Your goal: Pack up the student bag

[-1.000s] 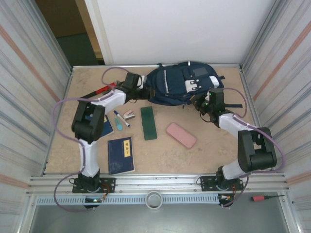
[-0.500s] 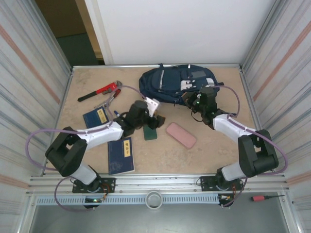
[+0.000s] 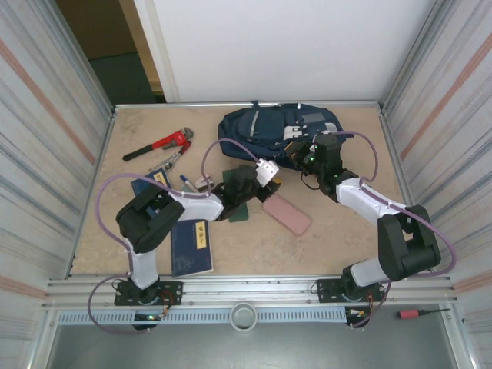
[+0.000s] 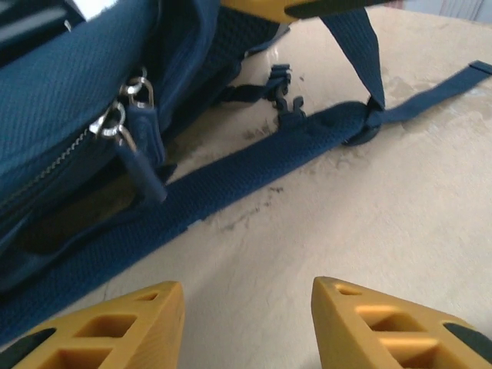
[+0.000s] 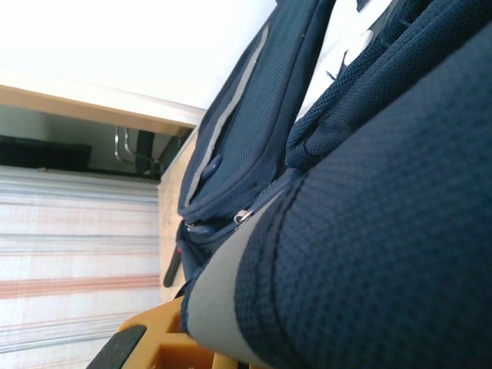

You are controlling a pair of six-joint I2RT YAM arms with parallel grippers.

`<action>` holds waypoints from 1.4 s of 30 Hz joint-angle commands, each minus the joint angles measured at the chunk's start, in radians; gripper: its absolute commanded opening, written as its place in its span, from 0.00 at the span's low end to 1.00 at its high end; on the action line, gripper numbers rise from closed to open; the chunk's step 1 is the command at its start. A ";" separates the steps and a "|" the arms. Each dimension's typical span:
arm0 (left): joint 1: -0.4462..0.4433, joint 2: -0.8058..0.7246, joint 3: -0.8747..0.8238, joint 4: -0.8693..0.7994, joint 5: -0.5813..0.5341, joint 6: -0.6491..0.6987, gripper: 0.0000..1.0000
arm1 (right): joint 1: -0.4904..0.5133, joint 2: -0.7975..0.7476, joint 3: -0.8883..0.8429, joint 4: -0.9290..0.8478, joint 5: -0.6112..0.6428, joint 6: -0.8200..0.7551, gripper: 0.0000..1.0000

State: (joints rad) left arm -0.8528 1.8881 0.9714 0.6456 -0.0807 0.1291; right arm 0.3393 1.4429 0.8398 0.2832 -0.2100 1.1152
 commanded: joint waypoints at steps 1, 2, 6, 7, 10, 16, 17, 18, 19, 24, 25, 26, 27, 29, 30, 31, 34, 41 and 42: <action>-0.005 0.027 0.052 0.121 -0.060 0.045 0.44 | 0.009 -0.028 0.066 0.064 -0.051 -0.021 0.07; -0.004 0.037 0.062 0.121 -0.072 0.041 0.42 | 0.008 -0.028 0.066 0.063 -0.052 -0.022 0.07; -0.002 0.070 0.094 0.123 -0.095 0.041 0.37 | 0.003 -0.032 0.064 0.062 -0.057 -0.022 0.07; -0.002 0.076 0.101 0.123 -0.107 0.041 0.36 | 0.003 -0.034 0.062 0.062 -0.057 -0.023 0.07; 0.007 0.092 0.124 0.115 -0.102 0.025 0.35 | 0.003 -0.039 0.058 0.058 -0.054 -0.030 0.07; 0.014 0.114 0.146 0.115 -0.115 0.022 0.29 | 0.001 -0.044 0.052 0.051 -0.054 -0.040 0.06; 0.015 0.114 0.147 0.117 -0.111 0.019 0.28 | 0.002 -0.044 0.051 0.048 -0.054 -0.041 0.06; 0.017 0.115 0.150 0.117 -0.111 0.017 0.27 | 0.002 -0.044 0.049 0.050 -0.054 -0.042 0.06; 0.018 0.117 0.151 0.118 -0.111 0.017 0.25 | 0.001 -0.043 0.045 0.052 -0.054 -0.042 0.06; 0.024 0.114 0.143 0.126 -0.105 0.003 0.13 | 0.000 -0.047 0.027 0.051 -0.048 -0.047 0.06; 0.024 0.111 0.136 0.130 -0.103 0.001 0.11 | -0.001 -0.048 0.024 0.050 -0.048 -0.048 0.06; 0.024 0.107 0.129 0.133 -0.105 0.001 0.08 | -0.003 -0.049 0.020 0.051 -0.046 -0.050 0.06; 0.026 0.105 0.123 0.136 -0.108 0.001 0.06 | -0.004 -0.050 0.018 0.051 -0.045 -0.053 0.06; 0.030 0.098 0.106 0.151 -0.109 -0.006 0.01 | -0.006 -0.054 0.015 0.041 -0.039 -0.061 0.05; 0.033 0.093 0.097 0.158 -0.108 -0.011 0.00 | -0.007 -0.056 0.012 0.040 -0.040 -0.062 0.05; 0.036 0.089 0.090 0.163 -0.107 -0.013 0.00 | -0.011 -0.057 0.010 0.040 -0.040 -0.064 0.05; 0.043 0.079 0.072 0.173 -0.105 -0.017 0.00 | -0.012 -0.063 0.005 0.030 -0.034 -0.076 0.05; 0.062 0.046 0.010 0.201 -0.056 -0.019 0.00 | -0.027 -0.085 -0.010 0.005 -0.028 -0.106 0.05; 0.067 0.042 0.001 0.212 -0.036 -0.020 0.00 | -0.028 -0.084 -0.008 0.002 -0.030 -0.110 0.05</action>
State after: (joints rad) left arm -0.8013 1.9793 0.9993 0.7975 -0.1471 0.1257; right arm 0.3191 1.4162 0.8261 0.2382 -0.2169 1.0534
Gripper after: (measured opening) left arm 0.047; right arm 0.054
